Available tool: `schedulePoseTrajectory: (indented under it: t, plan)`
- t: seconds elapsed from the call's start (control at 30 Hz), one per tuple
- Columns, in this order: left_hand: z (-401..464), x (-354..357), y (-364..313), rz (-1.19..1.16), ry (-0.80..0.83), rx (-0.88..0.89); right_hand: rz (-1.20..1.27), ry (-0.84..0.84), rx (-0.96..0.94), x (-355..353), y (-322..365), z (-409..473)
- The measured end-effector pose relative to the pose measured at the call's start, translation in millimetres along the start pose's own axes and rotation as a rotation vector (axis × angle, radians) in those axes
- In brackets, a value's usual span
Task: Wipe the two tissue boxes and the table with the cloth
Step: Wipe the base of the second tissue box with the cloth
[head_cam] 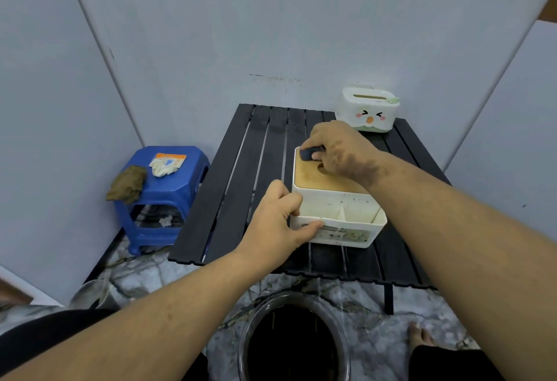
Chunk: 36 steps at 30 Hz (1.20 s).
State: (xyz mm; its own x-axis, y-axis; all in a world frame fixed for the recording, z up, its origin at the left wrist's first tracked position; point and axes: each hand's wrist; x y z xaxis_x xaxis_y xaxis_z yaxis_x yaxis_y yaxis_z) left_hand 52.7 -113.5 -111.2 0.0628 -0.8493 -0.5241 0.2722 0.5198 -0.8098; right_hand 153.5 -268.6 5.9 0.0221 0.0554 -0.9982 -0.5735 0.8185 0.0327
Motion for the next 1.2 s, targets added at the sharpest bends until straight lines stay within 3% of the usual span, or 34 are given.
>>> schedulePoseTrajectory:
  t: [0.27,0.43,0.6,0.73,1.07,1.2]
  plan:
    - [-3,0,-4,-0.02,0.006,-0.048,0.157,-0.155,0.081,4,-65,-78]
    - [-2,2,-4,-0.013,-0.005,-0.044,0.162,-0.152,0.029,10,-52,-110]
    - [-3,1,-6,-0.015,-0.005,-0.052,0.231,-0.371,-0.019,27,-40,-143]
    - [-3,1,-6,-0.023,-0.007,-0.046,0.246,-0.451,-0.009,31,-30,-145]
    - [-4,3,1,-0.119,-0.039,-0.019,0.154,-0.185,-0.077,26,34,-60]
    - [-3,2,1,-0.107,-0.027,-0.016,0.161,-0.194,-0.118,24,43,-55]
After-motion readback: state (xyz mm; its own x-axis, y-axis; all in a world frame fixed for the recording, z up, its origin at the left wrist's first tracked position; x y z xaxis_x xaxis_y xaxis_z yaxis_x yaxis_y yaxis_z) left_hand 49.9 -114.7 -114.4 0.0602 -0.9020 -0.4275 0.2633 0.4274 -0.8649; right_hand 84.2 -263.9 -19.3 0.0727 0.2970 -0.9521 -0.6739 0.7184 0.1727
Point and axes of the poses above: each hand's wrist, its own z-axis towards the middle knuckle, its own x-axis out of the palm, y = z × x, and after that the axes turned 9 degrees about -x, right-handed
